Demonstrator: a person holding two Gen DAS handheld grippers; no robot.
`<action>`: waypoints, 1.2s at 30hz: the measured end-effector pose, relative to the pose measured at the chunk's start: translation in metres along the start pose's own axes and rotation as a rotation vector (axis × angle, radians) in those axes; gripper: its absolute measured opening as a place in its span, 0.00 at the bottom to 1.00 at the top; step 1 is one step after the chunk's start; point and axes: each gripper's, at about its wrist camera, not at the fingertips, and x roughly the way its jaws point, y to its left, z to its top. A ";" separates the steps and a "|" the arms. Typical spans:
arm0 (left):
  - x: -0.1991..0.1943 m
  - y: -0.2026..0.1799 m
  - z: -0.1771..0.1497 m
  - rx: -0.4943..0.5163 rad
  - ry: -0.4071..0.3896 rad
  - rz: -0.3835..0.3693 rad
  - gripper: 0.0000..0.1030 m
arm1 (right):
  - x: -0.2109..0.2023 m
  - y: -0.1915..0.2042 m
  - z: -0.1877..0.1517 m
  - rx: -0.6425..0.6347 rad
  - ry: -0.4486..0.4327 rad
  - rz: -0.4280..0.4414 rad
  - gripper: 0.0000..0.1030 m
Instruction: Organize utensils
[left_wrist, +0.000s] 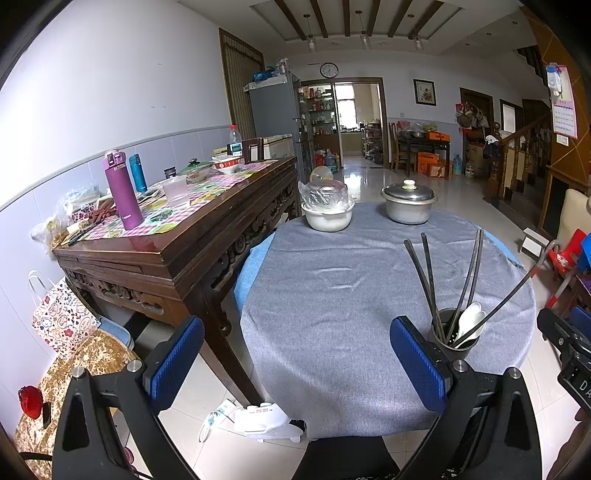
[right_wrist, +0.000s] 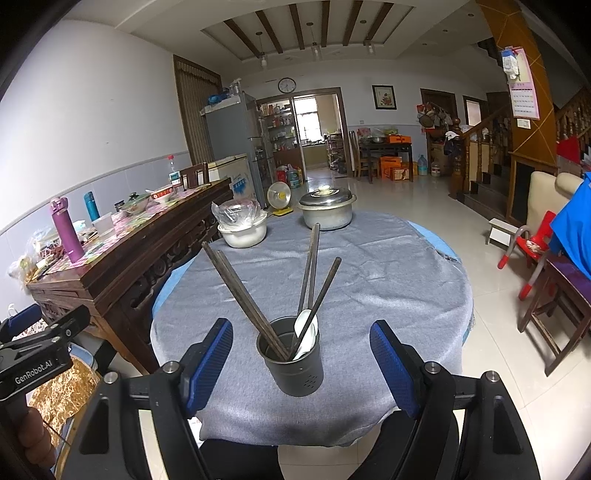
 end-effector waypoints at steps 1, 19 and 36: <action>0.000 0.000 0.000 0.000 0.000 0.000 0.98 | 0.000 0.000 0.000 0.002 -0.001 0.001 0.77; -0.002 0.000 -0.004 -0.003 0.001 -0.009 0.98 | -0.002 0.005 -0.001 -0.013 -0.008 0.004 0.77; -0.003 -0.001 -0.001 0.001 0.005 -0.016 0.98 | -0.004 0.005 0.000 -0.009 -0.011 0.006 0.77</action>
